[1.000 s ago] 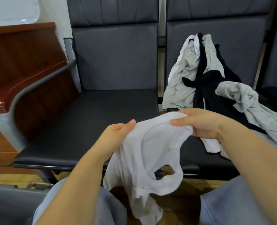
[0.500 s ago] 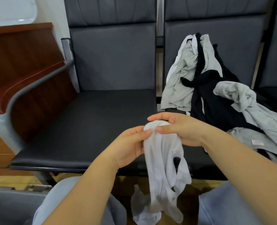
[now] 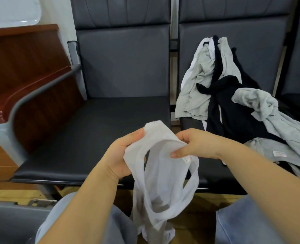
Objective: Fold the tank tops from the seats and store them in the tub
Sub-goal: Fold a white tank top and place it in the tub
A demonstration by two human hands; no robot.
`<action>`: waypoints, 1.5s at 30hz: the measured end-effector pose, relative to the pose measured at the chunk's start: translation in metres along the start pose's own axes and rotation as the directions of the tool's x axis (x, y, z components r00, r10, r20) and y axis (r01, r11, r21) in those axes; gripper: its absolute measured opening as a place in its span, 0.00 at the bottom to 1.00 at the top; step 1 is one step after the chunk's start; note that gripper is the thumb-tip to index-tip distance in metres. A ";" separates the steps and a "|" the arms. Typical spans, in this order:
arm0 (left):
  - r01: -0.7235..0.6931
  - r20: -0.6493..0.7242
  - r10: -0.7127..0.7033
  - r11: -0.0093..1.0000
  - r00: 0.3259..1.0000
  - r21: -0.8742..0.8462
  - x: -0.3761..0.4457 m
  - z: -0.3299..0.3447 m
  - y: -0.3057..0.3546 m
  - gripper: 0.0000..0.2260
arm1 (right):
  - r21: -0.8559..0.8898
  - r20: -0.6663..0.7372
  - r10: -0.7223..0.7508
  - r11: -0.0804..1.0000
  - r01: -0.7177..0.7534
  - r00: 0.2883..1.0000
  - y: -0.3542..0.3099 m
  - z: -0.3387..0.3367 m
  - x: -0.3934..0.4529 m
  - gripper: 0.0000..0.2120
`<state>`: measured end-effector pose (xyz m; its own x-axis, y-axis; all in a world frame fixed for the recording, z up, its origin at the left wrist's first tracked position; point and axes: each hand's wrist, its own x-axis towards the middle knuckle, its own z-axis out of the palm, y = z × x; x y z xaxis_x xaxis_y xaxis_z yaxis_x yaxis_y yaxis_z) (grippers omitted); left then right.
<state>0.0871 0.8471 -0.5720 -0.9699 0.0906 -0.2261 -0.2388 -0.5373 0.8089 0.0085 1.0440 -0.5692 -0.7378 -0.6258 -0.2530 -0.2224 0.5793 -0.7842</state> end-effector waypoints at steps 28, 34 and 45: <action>-0.161 -0.513 0.101 0.984 0.853 -0.074 -0.002 -0.024 0.013 0.10 | 0.914 0.006 0.091 0.404 -0.042 0.996 0.005 -0.022 -0.019 0.17; -0.173 -0.294 0.165 0.985 0.941 -0.001 -0.040 -0.029 0.012 0.21 | 0.983 0.002 0.160 0.179 -0.031 0.987 -0.004 -0.008 -0.038 0.14; -0.377 0.139 0.369 0.925 0.919 0.038 -0.106 -0.007 0.077 0.24 | 0.883 -0.236 -0.314 0.327 0.338 0.920 -0.073 -0.024 -0.079 0.22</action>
<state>0.1716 0.7901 -0.4891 -0.9861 0.0018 0.1660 0.1429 -0.4994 0.8545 0.0671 1.0636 -0.4784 -0.7587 -0.6345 0.1473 0.2407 -0.4833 -0.8417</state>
